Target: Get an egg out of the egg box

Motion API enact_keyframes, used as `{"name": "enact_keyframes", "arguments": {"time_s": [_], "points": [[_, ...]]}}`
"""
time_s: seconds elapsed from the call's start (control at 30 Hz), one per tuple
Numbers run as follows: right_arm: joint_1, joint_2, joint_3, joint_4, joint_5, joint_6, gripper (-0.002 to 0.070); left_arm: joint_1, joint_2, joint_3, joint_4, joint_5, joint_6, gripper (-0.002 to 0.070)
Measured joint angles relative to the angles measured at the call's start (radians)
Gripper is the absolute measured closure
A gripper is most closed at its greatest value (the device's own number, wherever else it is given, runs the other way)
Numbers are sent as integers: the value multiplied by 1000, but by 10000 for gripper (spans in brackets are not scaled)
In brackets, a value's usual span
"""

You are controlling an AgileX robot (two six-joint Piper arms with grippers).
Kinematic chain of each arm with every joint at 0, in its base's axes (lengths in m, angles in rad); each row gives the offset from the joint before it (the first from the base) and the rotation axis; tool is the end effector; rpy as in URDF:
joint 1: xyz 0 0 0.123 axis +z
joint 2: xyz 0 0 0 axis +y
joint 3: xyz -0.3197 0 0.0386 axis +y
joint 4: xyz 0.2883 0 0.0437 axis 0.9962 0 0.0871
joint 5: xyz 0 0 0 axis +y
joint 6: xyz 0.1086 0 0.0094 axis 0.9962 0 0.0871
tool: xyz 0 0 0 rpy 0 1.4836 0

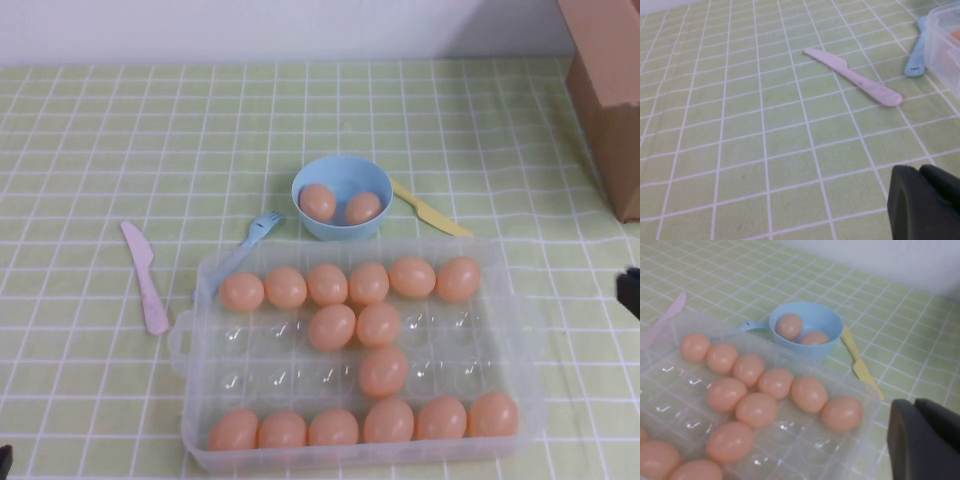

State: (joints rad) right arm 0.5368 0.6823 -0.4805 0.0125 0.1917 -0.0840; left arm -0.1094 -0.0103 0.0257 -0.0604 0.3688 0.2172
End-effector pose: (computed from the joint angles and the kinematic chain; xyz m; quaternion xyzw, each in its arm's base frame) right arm 0.1471 0.0878 0.3066 -0.2424 0.7694 0.1371 0.5748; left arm 0.0724 -0.0103 0.1656 0.1147 0.7955 0.0066 0.5949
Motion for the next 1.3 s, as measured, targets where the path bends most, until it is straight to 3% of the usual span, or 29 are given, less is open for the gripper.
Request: {"name": "enact_keyframes", "arguments": {"time_s": [0.13,0.6,0.8,1.3], "points": [[-73,-124,88,-2,-2,0,694,0,0,0,0,0,0,679],[-606,-586,382,38,-10,3,694,0,0,0,0,0,0,679],[-663,-689,495,87,-8,3,694,0,0,0,0,0,0,679],[-663,-689,506,75,96,28,694,0,0,0,0,0,0,679]]}}
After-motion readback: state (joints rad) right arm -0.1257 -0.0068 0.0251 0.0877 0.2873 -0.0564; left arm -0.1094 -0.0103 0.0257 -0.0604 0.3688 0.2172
